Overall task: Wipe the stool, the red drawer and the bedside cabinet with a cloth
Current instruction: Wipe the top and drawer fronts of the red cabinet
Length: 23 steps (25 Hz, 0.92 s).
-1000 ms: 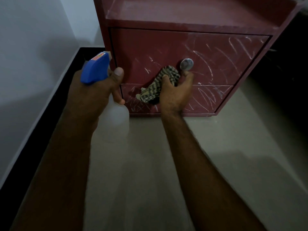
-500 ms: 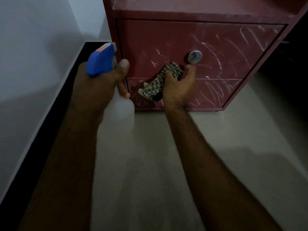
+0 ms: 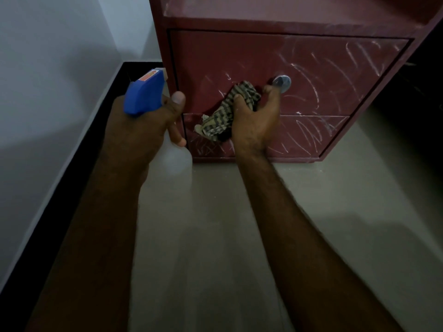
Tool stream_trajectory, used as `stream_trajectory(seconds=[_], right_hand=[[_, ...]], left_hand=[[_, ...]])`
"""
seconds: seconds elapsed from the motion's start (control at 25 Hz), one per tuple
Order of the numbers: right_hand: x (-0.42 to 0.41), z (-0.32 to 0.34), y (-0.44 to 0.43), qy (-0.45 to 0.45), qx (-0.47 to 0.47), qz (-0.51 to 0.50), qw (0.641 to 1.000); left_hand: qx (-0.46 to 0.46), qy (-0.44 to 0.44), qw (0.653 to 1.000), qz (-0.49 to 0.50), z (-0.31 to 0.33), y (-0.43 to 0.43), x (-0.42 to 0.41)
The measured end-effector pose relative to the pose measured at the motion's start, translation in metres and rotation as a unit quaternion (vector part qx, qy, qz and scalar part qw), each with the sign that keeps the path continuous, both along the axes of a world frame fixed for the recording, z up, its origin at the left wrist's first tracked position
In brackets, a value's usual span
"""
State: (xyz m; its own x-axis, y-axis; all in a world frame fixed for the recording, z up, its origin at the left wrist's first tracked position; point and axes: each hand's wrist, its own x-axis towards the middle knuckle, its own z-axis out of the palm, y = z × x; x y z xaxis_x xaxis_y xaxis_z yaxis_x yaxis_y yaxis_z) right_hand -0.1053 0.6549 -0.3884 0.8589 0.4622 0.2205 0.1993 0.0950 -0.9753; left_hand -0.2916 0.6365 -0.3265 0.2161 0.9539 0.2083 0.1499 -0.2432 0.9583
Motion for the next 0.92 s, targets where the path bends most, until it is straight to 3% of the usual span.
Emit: stream_trajectory(seconds=[0.28,0.92], right_hand=[[-0.007,-0.018,-0.007,-0.002,-0.037,0.004,0.999],[-0.018,-0.006,0.009,-0.016,-0.006,0.014,1.0]], left_hand=[[0.003,-0.007,1.0,-0.001,0.004,-0.001,0.002],[0.005,0.01,1.0,0.007,0.004,-0.005,-0.001]])
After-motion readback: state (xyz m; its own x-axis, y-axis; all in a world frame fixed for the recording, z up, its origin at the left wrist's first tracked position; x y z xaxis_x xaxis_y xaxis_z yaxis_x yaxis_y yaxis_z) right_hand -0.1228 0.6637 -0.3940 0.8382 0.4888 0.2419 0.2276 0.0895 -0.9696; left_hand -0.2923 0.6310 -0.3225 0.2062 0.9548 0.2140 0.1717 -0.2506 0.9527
